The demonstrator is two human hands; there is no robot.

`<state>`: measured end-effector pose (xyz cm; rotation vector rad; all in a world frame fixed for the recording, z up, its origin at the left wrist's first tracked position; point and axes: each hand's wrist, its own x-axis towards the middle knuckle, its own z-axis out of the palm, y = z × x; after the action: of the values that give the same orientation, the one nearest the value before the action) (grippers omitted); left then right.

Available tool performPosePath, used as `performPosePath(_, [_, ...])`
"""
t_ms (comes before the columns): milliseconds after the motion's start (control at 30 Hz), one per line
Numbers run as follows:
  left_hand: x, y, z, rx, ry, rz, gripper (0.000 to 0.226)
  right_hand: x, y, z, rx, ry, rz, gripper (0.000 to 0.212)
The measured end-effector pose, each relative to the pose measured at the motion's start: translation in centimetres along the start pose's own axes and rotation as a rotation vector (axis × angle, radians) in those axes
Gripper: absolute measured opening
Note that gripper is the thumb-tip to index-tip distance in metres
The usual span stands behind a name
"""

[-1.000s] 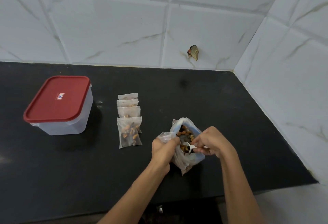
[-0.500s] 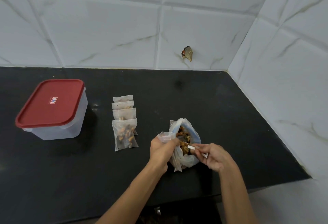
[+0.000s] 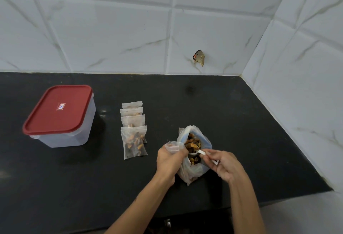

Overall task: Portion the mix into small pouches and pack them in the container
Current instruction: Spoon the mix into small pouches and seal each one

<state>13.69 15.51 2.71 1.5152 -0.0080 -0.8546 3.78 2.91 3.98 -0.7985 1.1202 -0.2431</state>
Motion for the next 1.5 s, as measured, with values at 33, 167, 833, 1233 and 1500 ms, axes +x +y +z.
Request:
performPosePath(33, [0.1, 0.0, -0.1, -0.001, -0.001, -0.006, 0.02, -0.1, 0.0, -0.1, 0.012, 0.003, -0.009, 0.017])
performPosePath(167, [0.0, -0.1, -0.5, 0.134, -0.013, 0.055, 0.034, -0.7, -0.2, -0.2, 0.02, 0.025, -0.041, 0.017])
performPosePath(833, [-2.1, 5.2, 2.3, 0.924, -0.036, 0.492, 0.046, -7.7, -5.2, 0.7, -0.112, 0.064, -0.383, 0.017])
performPosePath(1233, [-1.8, 5.4, 3.0, 0.737, -0.045, 0.483, 0.034, -8.5, -3.4, 2.7, -0.548, 0.177, -0.633, 0.021])
performPosePath(1500, [-1.6, 4.6, 2.9, 0.59, -0.077, 0.526, 0.041, -10.0, -3.3, 2.3, -1.076, 0.153, -0.919, 0.024])
